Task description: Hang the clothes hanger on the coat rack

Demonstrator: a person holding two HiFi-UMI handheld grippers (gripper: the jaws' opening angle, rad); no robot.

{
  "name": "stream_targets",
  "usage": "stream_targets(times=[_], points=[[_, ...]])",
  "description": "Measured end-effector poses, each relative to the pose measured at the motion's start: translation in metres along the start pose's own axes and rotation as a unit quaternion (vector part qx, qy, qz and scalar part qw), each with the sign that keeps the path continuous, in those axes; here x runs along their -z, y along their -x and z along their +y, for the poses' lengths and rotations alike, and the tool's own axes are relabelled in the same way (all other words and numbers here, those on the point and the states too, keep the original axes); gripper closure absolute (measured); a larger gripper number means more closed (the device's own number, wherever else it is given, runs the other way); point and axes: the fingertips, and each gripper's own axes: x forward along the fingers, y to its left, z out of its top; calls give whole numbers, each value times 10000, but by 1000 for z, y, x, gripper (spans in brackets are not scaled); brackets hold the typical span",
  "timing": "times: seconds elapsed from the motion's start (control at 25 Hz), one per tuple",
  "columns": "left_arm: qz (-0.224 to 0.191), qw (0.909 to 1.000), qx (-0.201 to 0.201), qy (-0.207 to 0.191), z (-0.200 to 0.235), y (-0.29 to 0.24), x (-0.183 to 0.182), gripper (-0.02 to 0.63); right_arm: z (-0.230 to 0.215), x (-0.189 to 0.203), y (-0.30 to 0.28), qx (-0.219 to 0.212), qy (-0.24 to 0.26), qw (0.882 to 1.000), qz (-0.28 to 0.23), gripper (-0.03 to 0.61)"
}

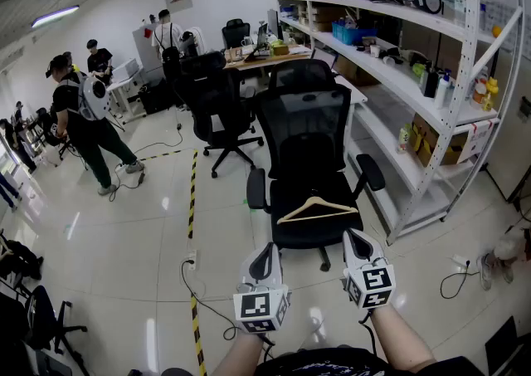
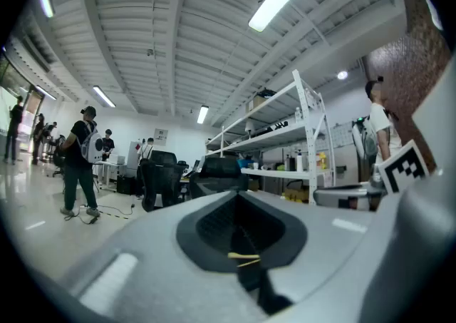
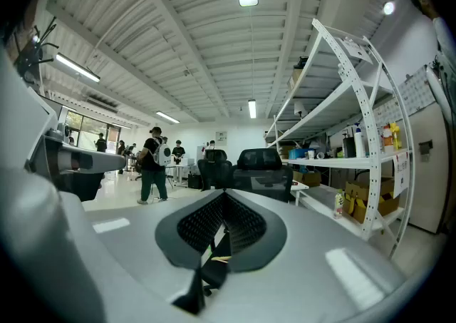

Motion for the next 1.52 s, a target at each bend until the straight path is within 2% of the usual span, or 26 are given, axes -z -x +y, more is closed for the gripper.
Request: stream_targets(times=[0.2,0.4,0.68,1.04,1.24,1.52], points=[[-213,9996,-98,-153,30,-24,-16,609,-13,-11,-34,138,165,9997,-154,571],[-87,9999,-96,-78,44,-35,-4,609,-34,4,-45,404,-13,9992,14,571],[18,9996,-218,-150,59,-73,10,609,-61,27,-93,400,-136,9990,109,571],[101,9985,-517,-168,65,-188,19,609,-138,58,-206,218,-355,9986,312,571],[532,9965,-627,115,53,-278,44,609,-194,81,-272,72,-399,9978,530,571],[880,9940,-649,-71,56,-344,52,609,-213,90,-325,-228,-402,9959,779,571]])
